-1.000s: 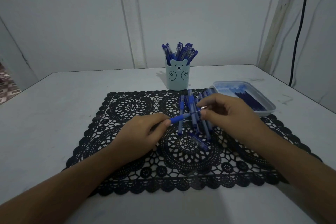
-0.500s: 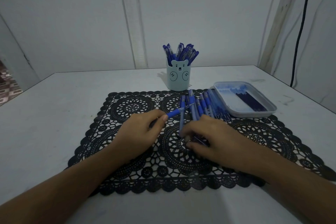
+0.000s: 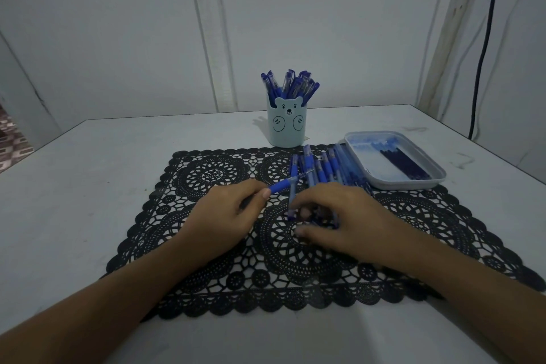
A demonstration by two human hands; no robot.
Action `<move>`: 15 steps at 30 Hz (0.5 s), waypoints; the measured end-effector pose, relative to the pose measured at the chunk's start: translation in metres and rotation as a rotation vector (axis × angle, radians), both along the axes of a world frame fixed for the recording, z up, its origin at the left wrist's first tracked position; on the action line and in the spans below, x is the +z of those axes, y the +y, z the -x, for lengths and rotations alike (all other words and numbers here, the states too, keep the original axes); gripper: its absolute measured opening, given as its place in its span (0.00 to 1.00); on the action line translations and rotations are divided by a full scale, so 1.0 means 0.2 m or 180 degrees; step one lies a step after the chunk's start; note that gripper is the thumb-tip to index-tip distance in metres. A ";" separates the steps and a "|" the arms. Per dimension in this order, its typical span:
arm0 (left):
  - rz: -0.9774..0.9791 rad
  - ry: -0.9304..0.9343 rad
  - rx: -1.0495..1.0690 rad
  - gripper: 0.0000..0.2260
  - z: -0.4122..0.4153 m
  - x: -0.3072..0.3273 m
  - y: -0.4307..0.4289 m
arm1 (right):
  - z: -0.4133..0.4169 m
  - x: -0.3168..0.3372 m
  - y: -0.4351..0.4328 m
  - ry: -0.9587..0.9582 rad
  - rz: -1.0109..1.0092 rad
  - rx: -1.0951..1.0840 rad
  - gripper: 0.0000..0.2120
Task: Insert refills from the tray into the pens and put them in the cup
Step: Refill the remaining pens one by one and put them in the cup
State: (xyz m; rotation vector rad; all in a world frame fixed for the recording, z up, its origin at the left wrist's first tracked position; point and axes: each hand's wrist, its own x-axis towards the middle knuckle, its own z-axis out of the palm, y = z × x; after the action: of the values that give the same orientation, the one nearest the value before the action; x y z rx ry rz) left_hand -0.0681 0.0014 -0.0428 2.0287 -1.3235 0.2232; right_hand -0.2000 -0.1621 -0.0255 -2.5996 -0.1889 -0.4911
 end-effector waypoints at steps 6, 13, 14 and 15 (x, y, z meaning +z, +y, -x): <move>-0.0017 -0.0013 -0.0072 0.13 0.00 0.00 0.01 | -0.01 0.05 -0.04 -0.0775 -0.1553 -0.0995 0.03; -0.0135 -0.0078 -0.0176 0.13 0.02 0.01 0.01 | -0.02 0.05 -0.03 -0.0106 -0.1869 -0.0676 0.06; -0.0132 -0.0050 -0.0166 0.12 0.02 0.00 0.01 | -0.02 0.06 -0.04 -0.0082 -0.1952 -0.0711 0.06; -0.0115 -0.0009 -0.0149 0.12 0.01 0.00 0.01 | -0.01 0.07 -0.06 -0.0086 -0.2101 -0.0753 0.06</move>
State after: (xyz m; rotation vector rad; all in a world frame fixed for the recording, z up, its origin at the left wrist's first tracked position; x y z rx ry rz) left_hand -0.0709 0.0028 -0.0425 2.0256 -1.3843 0.1820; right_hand -0.1976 -0.1741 -0.0119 -1.9725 0.2409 -0.5572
